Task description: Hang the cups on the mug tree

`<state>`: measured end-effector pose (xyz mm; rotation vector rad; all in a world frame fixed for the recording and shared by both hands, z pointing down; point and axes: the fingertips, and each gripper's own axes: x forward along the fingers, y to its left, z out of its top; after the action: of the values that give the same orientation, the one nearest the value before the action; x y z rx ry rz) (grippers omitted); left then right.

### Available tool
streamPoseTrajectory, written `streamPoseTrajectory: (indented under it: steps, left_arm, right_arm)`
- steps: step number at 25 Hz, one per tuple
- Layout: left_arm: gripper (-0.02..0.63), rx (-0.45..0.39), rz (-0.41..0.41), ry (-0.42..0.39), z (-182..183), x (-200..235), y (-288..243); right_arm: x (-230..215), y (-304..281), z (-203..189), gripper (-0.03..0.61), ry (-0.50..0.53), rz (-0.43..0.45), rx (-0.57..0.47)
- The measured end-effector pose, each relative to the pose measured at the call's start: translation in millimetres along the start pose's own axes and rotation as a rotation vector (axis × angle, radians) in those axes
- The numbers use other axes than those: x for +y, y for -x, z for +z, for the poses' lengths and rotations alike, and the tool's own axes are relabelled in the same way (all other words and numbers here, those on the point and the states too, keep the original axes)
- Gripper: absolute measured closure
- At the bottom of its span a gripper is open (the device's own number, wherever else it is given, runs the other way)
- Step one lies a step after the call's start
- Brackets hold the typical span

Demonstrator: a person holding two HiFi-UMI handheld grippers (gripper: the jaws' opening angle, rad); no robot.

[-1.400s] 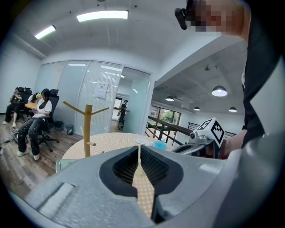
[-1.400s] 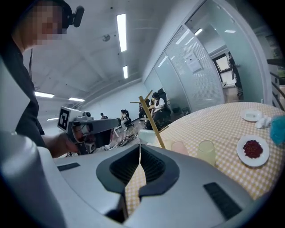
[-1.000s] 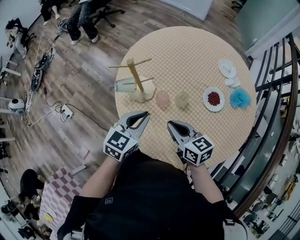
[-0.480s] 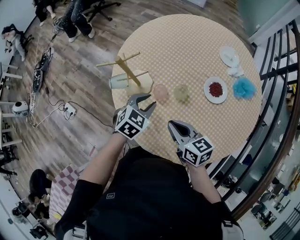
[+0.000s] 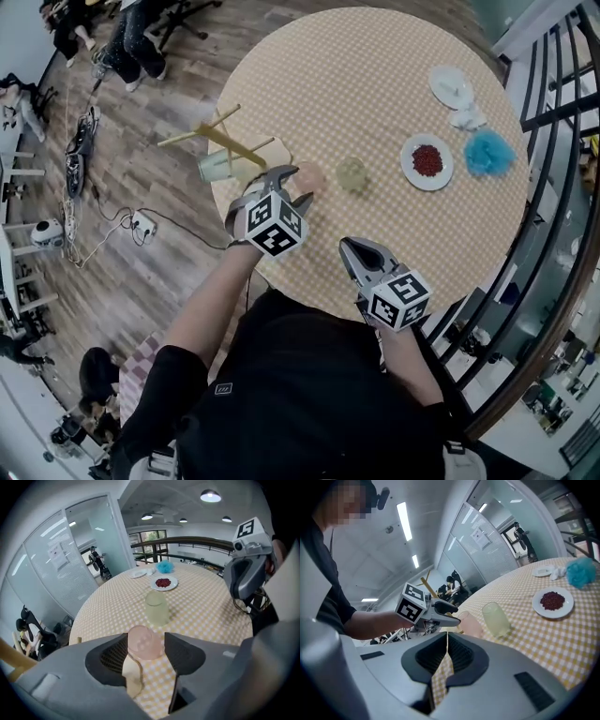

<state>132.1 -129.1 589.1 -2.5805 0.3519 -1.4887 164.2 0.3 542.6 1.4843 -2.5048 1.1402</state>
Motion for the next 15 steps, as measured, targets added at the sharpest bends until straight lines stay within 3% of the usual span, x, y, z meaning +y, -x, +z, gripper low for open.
streamPoseTrajectory:
  steps: [15]
  left_arm:
    - [0.33,0.138,-0.114,-0.094,-1.8,4.2,-50.4]
  right_arm:
    - [-29.2,14.4,-6.7,0.56,-0.067,-0.067,-0.022]
